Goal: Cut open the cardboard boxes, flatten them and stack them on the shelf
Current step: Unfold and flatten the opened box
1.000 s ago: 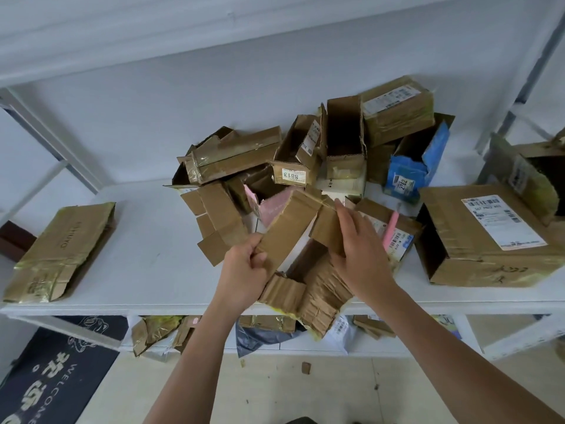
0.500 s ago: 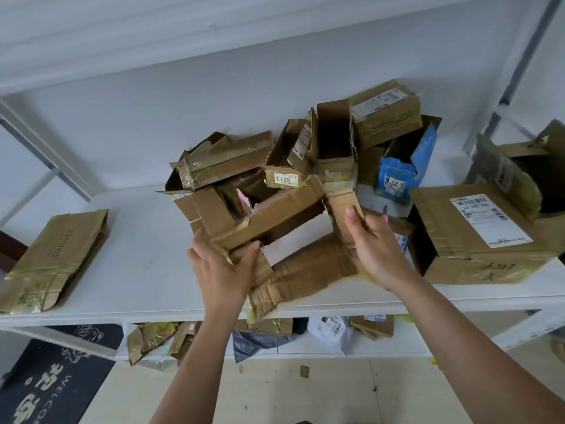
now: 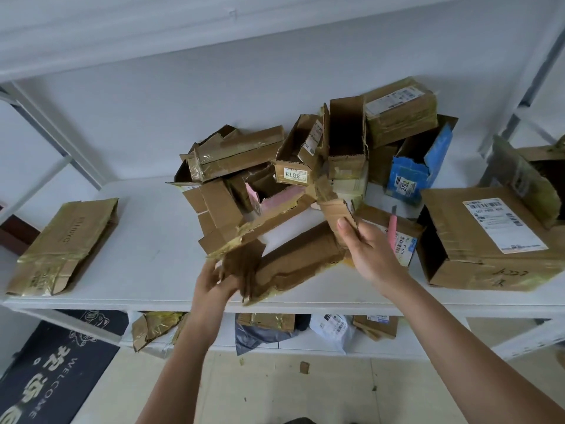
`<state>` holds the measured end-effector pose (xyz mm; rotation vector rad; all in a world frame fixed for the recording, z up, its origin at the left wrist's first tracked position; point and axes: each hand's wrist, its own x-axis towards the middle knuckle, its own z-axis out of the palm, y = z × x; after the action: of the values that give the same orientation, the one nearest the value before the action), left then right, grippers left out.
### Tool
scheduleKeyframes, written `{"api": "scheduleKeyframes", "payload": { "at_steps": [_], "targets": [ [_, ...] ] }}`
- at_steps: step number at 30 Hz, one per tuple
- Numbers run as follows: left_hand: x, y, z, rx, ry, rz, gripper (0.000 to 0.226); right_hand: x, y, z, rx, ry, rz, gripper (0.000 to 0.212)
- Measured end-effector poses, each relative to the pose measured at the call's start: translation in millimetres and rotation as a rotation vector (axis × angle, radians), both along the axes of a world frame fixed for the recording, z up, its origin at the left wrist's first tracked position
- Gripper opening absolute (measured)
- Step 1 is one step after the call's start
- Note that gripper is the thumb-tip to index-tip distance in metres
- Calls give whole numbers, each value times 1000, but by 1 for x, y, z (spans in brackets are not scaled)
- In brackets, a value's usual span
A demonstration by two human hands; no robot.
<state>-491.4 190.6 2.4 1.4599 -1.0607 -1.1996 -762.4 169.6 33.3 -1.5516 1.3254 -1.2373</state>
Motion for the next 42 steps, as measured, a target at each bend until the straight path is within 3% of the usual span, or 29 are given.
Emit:
{"api": "scheduleKeyframes", "payload": {
  "at_steps": [2, 6, 8, 9, 11, 14, 16, 20, 22, 24, 28, 32, 34, 42],
  "targets": [
    [25, 8, -11, 23, 261, -135, 48, -8, -2, -7, 48, 11, 22, 29],
    [63, 28, -47, 218, 858, -179, 70, -19, 2, -32, 299, 255, 213, 15],
    [74, 40, -65, 180, 1046, -272, 70, -19, 8, -48, 388, 376, 335, 31],
    [79, 45, -72, 222, 1042, -241, 67, -17, 12, -58, 427, 423, 400, 38],
    [87, 52, -84, 354, 903, -172, 60, -11, 17, -79, 498, 513, 488, 45],
    [80, 50, -93, 506, 408, -52, 48, 0, 22, -99, 536, 628, 529, 52],
    [65, 42, -96, 562, 212, 19, 37, 8, 21, -100, 562, 724, 546, 59],
    [40, 26, -106, 560, -111, 203, 31, 26, 10, -92, 523, 794, 462, 46],
    [31, 20, -109, 556, -219, 248, 27, 35, 2, -96, 418, 791, 385, 44],
    [27, 15, -111, 549, -301, 264, 24, 44, -4, -109, 401, 803, 395, 55],
    [24, 9, -114, 526, -448, 243, 26, 55, 3, -152, 357, 1091, 422, 70],
    [18, 7, -120, 559, -648, 178, 40, 57, 12, -171, 233, 1186, 325, 66],
    [15, 6, -125, 548, -666, 193, 46, 57, 13, -175, 191, 1214, 294, 66],
    [22, -1, -143, 525, -347, 236, 48, 59, 18, -178, 117, 1276, 222, 70]
  ]
}}
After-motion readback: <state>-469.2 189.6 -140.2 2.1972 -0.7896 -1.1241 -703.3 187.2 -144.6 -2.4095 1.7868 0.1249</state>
